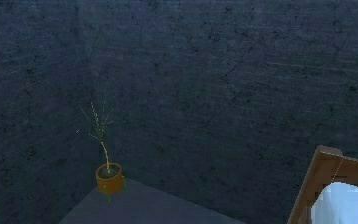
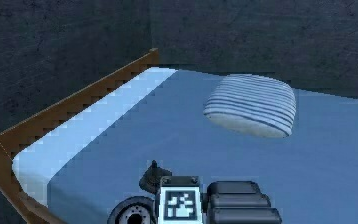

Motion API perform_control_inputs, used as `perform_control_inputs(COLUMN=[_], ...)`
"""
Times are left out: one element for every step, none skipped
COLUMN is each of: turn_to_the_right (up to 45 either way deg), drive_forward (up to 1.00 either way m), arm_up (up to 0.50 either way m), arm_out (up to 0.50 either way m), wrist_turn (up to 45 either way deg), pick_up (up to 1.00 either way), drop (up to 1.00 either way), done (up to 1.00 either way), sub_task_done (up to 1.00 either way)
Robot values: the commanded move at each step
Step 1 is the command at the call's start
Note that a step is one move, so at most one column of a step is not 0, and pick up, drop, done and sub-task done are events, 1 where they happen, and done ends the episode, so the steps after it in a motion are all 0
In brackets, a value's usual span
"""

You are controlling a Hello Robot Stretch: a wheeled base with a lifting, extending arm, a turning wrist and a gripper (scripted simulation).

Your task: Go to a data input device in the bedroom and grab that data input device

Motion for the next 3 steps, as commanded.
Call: perform_control_inputs(turn_to_the_right=[0.0,0.0,0.0], drive_forward=[0.00,0.00,0.00], arm_up=[0.00,0.00,0.00], arm_out=[0.18,0.00,0.00], wrist_turn=[0.0,45.0,45.0], pick_up=[0.00,0.00,0.00], drop=[0.00,0.00,0.00], done=[0.00,0.00,0.00], sub_task_done=[0.00,0.00,0.00])
